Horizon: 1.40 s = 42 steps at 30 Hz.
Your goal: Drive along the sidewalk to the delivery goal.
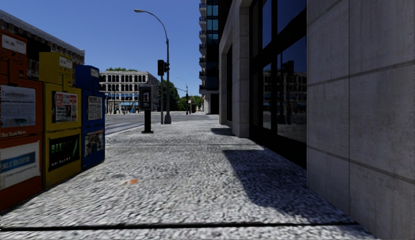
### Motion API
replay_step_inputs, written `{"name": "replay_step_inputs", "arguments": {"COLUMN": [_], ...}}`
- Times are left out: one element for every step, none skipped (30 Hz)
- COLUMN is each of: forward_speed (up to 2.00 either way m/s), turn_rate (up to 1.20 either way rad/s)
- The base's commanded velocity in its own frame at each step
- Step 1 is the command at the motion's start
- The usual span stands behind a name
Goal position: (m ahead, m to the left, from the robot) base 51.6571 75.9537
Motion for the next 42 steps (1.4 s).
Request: {"name": "replay_step_inputs", "arguments": {"forward_speed": [2.00, 2.00, 2.00, 2.00, 2.00, 2.00, 2.00, 2.00, 2.00, 2.00, 2.00, 2.00, 2.00, 2.00, 2.00, 2.00, 2.00, 2.00, 2.00, 2.00, 2.00, 2.00, 2.00, 2.00, 2.00, 2.00, 2.00, 2.00, 2.00, 1.94, 1.92, 1.92, 1.93, 1.93, 1.93, 1.93, 1.93, 1.95, 1.96, 1.96, 1.97, 1.97], "turn_rate": [0.00, 0.00, 0.00, 0.00, 0.00, 0.00, 0.00, 0.00, 0.00, 0.00, 0.00, 0.00, 0.00, 0.00, 0.00, 0.00, 0.00, 0.00, 0.00, 0.00, 0.00, 0.00, 0.00, 0.00, 0.00, 0.00, 0.00, 0.00, 0.00, 0.00, 0.00, 0.00, 0.00, 0.00, 0.00, 0.00, 0.00, 0.00, 0.00, 0.00, 0.00, 0.00]}}
